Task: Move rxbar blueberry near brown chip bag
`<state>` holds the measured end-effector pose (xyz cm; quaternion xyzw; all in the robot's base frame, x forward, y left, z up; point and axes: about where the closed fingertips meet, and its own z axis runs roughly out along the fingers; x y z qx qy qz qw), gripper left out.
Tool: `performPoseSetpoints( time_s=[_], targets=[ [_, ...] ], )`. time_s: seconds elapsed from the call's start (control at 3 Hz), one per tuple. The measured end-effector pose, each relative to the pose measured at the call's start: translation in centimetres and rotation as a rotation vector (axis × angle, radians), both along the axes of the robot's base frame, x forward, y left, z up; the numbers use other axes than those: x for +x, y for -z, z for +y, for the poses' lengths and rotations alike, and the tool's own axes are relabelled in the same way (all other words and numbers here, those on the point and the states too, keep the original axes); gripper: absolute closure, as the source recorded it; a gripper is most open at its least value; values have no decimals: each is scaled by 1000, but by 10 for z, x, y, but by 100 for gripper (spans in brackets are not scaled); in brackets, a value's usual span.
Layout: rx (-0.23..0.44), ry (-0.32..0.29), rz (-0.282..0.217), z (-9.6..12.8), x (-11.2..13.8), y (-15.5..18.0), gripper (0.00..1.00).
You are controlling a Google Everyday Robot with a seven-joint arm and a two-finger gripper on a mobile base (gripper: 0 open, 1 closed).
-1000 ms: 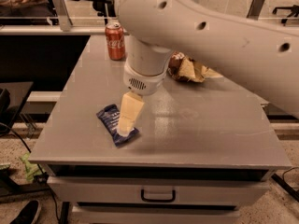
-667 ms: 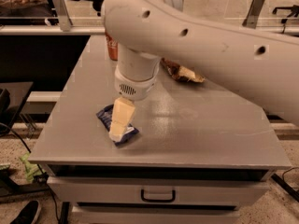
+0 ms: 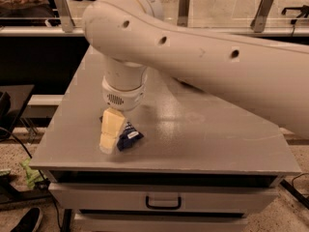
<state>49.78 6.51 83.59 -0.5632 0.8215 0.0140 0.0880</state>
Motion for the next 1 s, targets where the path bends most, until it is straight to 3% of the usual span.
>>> performPoseSetpoints(
  time_s=[0.33,0.67,1.0],
  targets=[
    [-10,-8,17,10,-1,6,16],
    [-12,-12,22,15,-1,6,47],
    [-1,-5,12,10,1,-3,70]
  ],
)
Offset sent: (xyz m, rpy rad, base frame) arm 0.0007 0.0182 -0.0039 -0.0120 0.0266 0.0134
